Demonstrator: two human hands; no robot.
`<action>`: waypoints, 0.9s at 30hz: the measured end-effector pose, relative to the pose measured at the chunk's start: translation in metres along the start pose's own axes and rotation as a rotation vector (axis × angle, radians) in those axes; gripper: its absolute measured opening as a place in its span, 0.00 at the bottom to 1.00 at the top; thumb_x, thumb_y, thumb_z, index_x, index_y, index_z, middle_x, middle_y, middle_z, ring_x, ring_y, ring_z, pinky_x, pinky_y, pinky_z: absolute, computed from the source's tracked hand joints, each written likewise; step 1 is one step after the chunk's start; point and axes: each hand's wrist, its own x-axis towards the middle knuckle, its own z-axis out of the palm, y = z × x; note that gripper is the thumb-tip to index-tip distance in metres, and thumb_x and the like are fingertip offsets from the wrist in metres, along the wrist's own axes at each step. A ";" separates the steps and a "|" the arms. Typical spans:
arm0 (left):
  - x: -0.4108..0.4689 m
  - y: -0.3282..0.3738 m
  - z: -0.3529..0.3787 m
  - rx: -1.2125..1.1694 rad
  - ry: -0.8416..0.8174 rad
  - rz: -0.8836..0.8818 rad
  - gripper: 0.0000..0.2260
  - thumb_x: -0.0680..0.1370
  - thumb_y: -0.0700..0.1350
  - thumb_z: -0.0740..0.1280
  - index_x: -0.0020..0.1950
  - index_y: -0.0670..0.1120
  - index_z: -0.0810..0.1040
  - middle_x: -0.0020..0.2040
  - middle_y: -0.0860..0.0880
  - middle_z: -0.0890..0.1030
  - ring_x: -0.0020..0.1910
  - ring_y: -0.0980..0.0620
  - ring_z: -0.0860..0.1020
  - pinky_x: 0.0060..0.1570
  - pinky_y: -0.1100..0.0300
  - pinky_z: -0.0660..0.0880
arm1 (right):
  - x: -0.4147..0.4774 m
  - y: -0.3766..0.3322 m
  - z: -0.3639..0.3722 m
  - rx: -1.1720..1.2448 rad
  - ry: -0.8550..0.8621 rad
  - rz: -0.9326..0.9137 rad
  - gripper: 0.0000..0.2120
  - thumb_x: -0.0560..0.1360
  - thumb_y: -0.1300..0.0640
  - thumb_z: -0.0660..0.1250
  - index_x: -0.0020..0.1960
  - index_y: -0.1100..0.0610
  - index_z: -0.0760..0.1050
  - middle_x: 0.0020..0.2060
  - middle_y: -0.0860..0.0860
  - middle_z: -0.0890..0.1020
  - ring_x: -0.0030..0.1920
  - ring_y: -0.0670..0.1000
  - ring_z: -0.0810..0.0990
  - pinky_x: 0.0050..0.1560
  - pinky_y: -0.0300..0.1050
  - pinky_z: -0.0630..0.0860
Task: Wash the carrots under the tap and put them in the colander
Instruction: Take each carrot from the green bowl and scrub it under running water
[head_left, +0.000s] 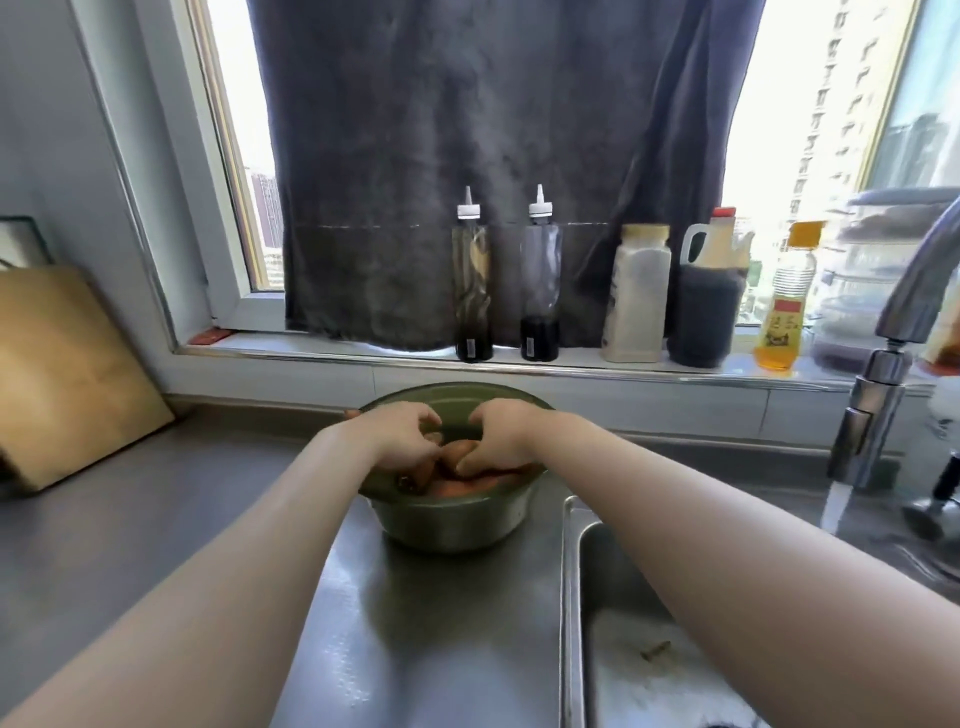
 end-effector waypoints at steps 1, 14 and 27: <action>0.003 -0.003 0.001 -0.001 -0.012 0.002 0.21 0.81 0.53 0.67 0.74 0.54 0.73 0.67 0.51 0.78 0.62 0.49 0.76 0.62 0.55 0.72 | 0.006 -0.003 0.005 -0.030 0.002 0.006 0.29 0.72 0.38 0.75 0.66 0.53 0.79 0.58 0.52 0.82 0.58 0.57 0.80 0.59 0.53 0.79; 0.004 0.014 0.002 -0.079 0.205 0.204 0.29 0.74 0.48 0.77 0.74 0.55 0.73 0.69 0.51 0.77 0.65 0.49 0.75 0.63 0.54 0.72 | -0.023 0.014 -0.022 0.321 0.434 -0.039 0.04 0.70 0.47 0.74 0.41 0.46 0.86 0.35 0.46 0.85 0.39 0.46 0.82 0.37 0.38 0.78; -0.042 0.177 0.056 -0.095 0.065 0.562 0.19 0.72 0.49 0.80 0.62 0.53 0.84 0.49 0.57 0.83 0.47 0.61 0.80 0.55 0.61 0.79 | -0.187 0.126 0.023 1.612 0.361 0.396 0.16 0.83 0.50 0.59 0.51 0.64 0.75 0.34 0.60 0.76 0.25 0.51 0.70 0.21 0.38 0.63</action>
